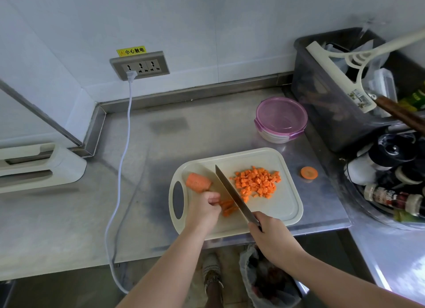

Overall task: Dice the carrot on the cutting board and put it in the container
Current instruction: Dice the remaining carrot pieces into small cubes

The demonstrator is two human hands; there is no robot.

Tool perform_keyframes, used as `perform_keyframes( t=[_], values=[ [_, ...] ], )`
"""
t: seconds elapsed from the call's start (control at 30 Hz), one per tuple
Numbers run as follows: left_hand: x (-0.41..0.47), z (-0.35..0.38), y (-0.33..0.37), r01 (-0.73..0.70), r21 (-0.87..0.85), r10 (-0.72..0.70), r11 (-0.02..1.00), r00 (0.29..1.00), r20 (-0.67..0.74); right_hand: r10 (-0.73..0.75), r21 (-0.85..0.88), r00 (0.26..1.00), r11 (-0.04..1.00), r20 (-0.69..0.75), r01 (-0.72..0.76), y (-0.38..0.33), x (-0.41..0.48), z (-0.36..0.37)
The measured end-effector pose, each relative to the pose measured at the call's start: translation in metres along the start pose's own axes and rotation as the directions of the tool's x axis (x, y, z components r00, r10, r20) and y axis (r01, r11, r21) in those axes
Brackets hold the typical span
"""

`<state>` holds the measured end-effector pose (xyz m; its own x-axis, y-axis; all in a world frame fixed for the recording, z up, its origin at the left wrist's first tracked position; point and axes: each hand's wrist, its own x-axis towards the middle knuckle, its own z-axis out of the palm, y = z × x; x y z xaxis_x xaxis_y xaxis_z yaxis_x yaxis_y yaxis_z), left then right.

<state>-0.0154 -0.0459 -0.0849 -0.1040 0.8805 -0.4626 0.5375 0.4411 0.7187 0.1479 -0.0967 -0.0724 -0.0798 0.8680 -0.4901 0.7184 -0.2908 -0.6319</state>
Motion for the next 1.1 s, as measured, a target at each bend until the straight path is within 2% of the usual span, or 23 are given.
perform_keyframes(
  t=[0.1,0.17,0.27,0.33,0.4,0.47,0.83,1.1],
  values=[
    [0.001,-0.001,-0.002,0.001,-0.015,-0.001,1.0,1.0,0.0,0.001,0.003,1.0,1.0,-0.003,-0.001,0.0,0.0,0.0],
    [0.001,-0.004,-0.005,-0.019,0.038,0.019,0.999,1.0,-0.004,0.0,0.003,1.0,1.0,-0.003,0.0,0.0,-0.001,-0.001],
    [-0.001,-0.005,-0.007,-0.129,0.17,0.125,0.977,0.992,0.032,0.0,0.008,1.0,1.0,-0.007,0.001,0.0,0.0,-0.003],
    [-0.003,-0.004,-0.004,-0.225,0.332,0.199,0.916,0.974,0.111,0.002,0.005,1.0,1.0,-0.01,-0.002,0.0,0.0,-0.004],
    [-0.004,-0.002,-0.001,-0.324,0.519,0.27,0.791,0.946,0.178,0.001,0.001,1.0,1.0,-0.015,-0.001,0.0,0.0,-0.005],
    [-0.004,0.0,0.002,-0.354,0.582,0.302,0.732,0.934,0.189,-0.002,0.006,1.0,1.0,-0.017,0.002,0.0,-0.001,-0.006],
    [0.005,0.015,0.016,-0.275,0.489,0.303,0.828,0.953,0.022,-0.006,-0.001,1.0,1.0,-0.01,0.006,0.0,0.006,-0.012],
    [0.006,0.022,0.019,-0.253,0.477,0.285,0.841,0.959,0.007,-0.007,0.005,1.0,1.0,-0.031,0.007,-0.003,0.013,-0.009]
  ],
)
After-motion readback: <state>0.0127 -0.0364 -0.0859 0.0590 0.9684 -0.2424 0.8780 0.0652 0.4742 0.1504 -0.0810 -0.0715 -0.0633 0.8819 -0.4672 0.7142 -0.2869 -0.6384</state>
